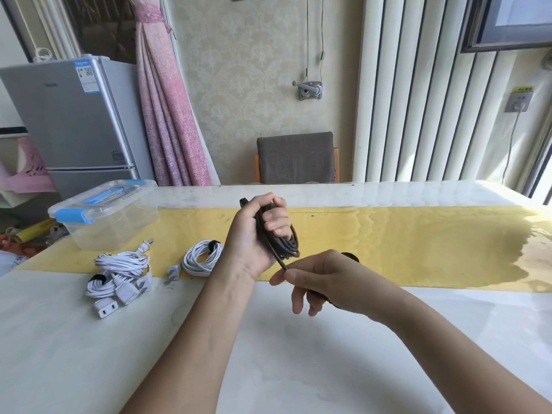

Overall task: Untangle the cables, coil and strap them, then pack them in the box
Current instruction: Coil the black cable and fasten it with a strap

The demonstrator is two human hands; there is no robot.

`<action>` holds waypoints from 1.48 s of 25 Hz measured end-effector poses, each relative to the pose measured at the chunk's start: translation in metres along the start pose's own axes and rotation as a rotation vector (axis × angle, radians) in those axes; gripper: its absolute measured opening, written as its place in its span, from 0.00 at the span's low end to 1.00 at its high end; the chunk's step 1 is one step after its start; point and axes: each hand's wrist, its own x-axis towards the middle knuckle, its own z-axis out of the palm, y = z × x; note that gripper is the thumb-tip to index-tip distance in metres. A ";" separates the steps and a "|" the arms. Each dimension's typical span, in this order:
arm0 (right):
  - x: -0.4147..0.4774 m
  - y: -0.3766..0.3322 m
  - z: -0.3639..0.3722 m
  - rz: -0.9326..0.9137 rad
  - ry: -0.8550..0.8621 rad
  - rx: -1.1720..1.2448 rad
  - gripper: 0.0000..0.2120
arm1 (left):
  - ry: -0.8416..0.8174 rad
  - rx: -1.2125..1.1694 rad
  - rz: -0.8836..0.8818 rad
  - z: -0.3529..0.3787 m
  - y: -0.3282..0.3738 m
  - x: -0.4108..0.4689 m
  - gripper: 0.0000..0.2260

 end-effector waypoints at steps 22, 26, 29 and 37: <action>-0.005 0.008 -0.039 -0.005 -0.163 0.323 0.19 | -0.662 0.518 -0.593 -0.009 0.007 -0.020 0.08; -0.002 0.009 -0.029 -0.019 -0.020 -0.038 0.08 | -0.341 0.824 -0.522 -0.004 0.004 -0.021 0.14; 0.003 0.015 -0.021 -0.008 0.076 -0.100 0.05 | -0.125 0.958 -0.416 -0.001 0.004 -0.022 0.18; 0.009 0.023 -0.003 -0.219 0.475 -0.428 0.25 | -0.173 1.037 -0.489 -0.001 0.003 -0.024 0.16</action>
